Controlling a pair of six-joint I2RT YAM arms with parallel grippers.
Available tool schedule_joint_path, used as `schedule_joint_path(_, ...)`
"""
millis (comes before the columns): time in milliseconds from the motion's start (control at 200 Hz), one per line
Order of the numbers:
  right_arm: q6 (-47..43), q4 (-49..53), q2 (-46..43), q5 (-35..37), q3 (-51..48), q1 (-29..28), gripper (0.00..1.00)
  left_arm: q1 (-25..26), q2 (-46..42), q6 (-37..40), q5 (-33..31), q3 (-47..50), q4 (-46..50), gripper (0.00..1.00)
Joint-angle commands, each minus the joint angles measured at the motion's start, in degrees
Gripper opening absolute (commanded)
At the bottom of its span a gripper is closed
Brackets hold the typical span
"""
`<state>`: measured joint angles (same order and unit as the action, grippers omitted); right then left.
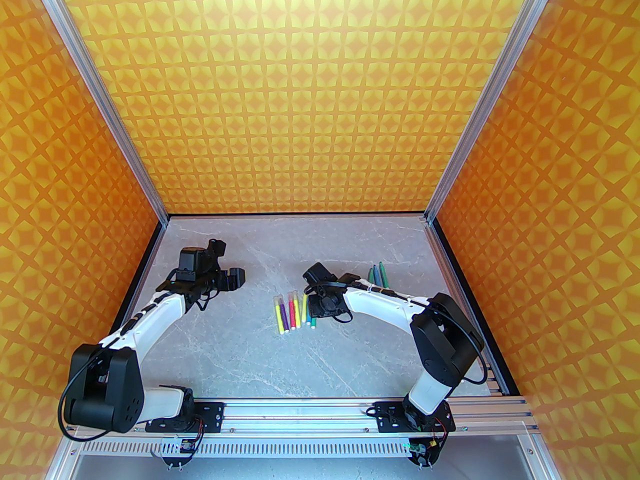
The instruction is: Open the pen caps
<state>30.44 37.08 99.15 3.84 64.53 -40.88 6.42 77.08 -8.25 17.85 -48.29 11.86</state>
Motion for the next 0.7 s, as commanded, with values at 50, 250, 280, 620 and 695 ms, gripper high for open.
schedule_joint_path(50, 2.2, 0.2, 1.9, -1.6, 0.7, -0.8, 0.42, 0.0, -1.2, 1.0, 1.3, 1.2, -3.3, 0.79)
schedule_joint_path(250, 2.8, -0.5, 4.0, -2.5, 1.5, -1.0, 0.41, 0.0, -1.2, 1.2, 1.3, 1.3, -3.4, 0.79)
schedule_joint_path(280, 2.9, -0.5, 4.3, -2.6, 1.6, -1.0, 0.41, 0.0, -1.2, 1.2, 1.3, 1.4, -3.4, 0.79)
schedule_joint_path(620, 4.0, -0.4, 7.4, -3.7, 3.2, -1.0, 0.39, 0.1, -1.2, 1.5, 1.3, 1.2, -2.9, 0.79)
schedule_joint_path(695, 3.8, 0.7, 8.0, -3.1, 3.8, -1.0, 0.37, 0.1, -1.3, 1.6, 1.3, 1.3, -2.8, 0.79)
